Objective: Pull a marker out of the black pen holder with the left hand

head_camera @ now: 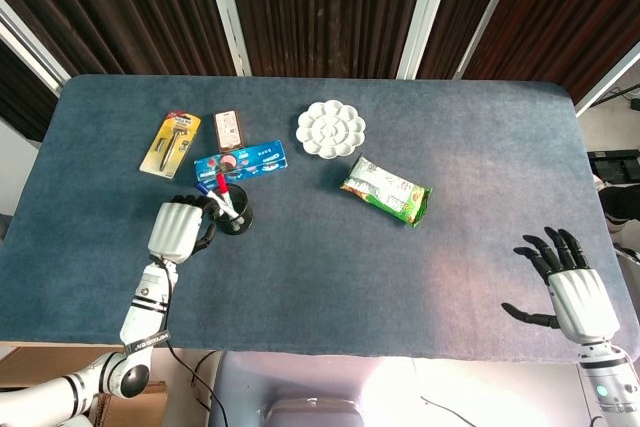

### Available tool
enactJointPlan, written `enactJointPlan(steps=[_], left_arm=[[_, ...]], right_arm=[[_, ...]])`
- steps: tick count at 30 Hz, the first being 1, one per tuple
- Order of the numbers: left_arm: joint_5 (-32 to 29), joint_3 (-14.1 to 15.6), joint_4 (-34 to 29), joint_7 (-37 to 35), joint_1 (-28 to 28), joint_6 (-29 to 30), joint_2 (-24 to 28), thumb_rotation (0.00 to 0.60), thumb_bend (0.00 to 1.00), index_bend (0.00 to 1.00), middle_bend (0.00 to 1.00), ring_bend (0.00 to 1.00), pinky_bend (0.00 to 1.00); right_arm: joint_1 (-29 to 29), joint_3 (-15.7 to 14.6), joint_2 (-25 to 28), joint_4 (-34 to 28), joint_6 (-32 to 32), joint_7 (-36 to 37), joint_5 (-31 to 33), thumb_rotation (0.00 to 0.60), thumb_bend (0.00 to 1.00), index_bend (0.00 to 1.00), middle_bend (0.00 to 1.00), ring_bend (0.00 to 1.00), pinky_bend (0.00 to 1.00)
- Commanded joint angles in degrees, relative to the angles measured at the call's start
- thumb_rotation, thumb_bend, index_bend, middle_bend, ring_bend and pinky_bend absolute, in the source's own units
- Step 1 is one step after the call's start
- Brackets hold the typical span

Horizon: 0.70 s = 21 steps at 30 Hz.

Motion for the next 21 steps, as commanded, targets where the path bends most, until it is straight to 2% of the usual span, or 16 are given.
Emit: enactJointPlan(steps=[1,6,11,17,21], left_arm=[[0.83,0.33,2.83,1.14,-0.67,1.80,-1.37,0.600,0.37,0.51,0.54,0.49,0.47],[1.74,0.66,5.71,0.81,-1.23,3.26,-2.58,0.600,0.36,0.61,0.64,0.57,0.51],[1.97,0.38,6.39,-3.83,-1.33,4.25,-3.60,0.600,0.36,0.72,0.75,0.66,0.56],[2.17,0.93,5.13,-5.90,-1.13,4.18,-2.43,0.600,0.45,0.76,0.78,0.69,0.57],[3.40,1.91,1.46,-6.19,0.48,6.35,0.42,0.600,0.46,0.76,0.78,0.69,0.57]], right_arm=[[0.02,-0.01,0.04,-0.01,-0.03,0.16,-0.01,0.448,0.24,0.39,0.28,0.05,0.16],[0.05,-0.05,0.13,-0.05,-0.10,0.46,-0.06,0.447,0.24,0.39,0.28,0.05,0.16],[0.07,-0.05,0.17,-0.07,-0.12,0.69,-0.07,0.446,0.24,0.39,0.28,0.05,0.16],[0.09,-0.07,0.20,-0.05,-0.12,0.99,-0.11,0.446,0.24,0.39,0.28,0.05,0.16],[0.07,-0.09,0.23,0.00,-0.10,1.20,-0.13,0.444,0.24,0.39,0.28,0.05,0.16]])
